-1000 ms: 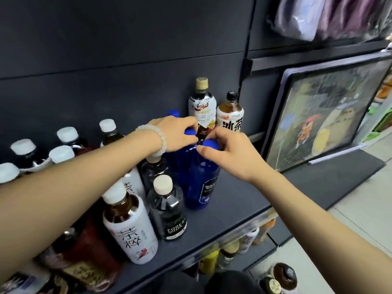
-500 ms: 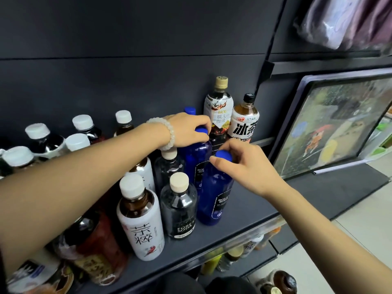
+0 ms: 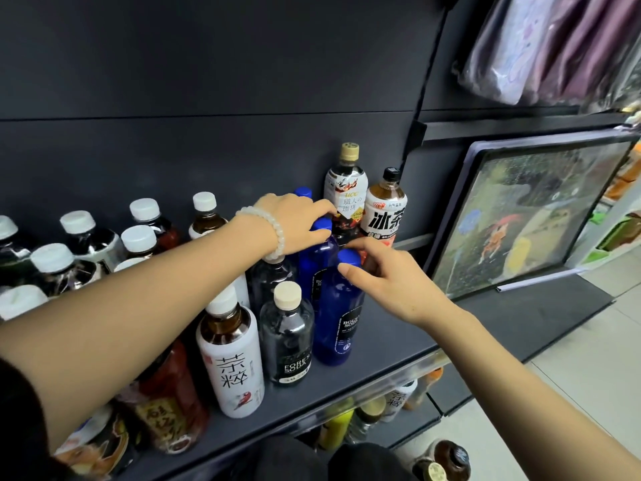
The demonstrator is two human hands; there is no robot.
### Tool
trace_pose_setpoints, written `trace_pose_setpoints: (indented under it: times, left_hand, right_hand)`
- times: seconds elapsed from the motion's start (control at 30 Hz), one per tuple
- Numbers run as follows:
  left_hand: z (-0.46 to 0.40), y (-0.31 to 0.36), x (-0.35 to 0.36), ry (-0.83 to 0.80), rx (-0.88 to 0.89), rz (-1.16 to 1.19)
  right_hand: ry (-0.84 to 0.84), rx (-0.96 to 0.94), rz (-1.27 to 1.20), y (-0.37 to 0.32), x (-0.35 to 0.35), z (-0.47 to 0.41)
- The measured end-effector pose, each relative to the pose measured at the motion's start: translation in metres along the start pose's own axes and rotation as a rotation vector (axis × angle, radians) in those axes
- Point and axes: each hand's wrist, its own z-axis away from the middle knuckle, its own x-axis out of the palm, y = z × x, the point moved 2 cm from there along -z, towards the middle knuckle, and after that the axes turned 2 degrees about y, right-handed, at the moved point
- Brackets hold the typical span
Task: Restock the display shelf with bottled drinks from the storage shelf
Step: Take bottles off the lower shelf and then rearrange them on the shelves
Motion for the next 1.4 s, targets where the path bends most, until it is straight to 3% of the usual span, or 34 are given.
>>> trace_pose_setpoints:
  times: [0.27, 0.6, 1.0, 1.2, 1.4]
  left_hand:
    - [0.053, 0.027, -0.035, 0.197, -0.107, -0.139]
    - [0.16, 0.128, -0.028, 0.23, -0.071, 0.002]
    - [0.193, 0.258, 0.064, 0.042, 0.064, 0.122]
    - [0.175, 0.291, 0.129, -0.113, 0.046, 0.187]
    - [0.146, 0.29, 0.204, -0.235, -0.025, 0.177]
  right_hand:
    - [0.06, -0.05, 0.363, -0.004, -0.013, 0.047]
    - [0.123, -0.016, 0.65, 0.003, -0.032, 0.163]
    - [0.143, 0.317, 0.614, 0.085, -0.04, 0.313]
    - [0.011, 0.506, 0.569, 0.14, -0.01, 0.344]
    - [-0.095, 0.561, 0.484, 0.19, 0.038, 0.337]
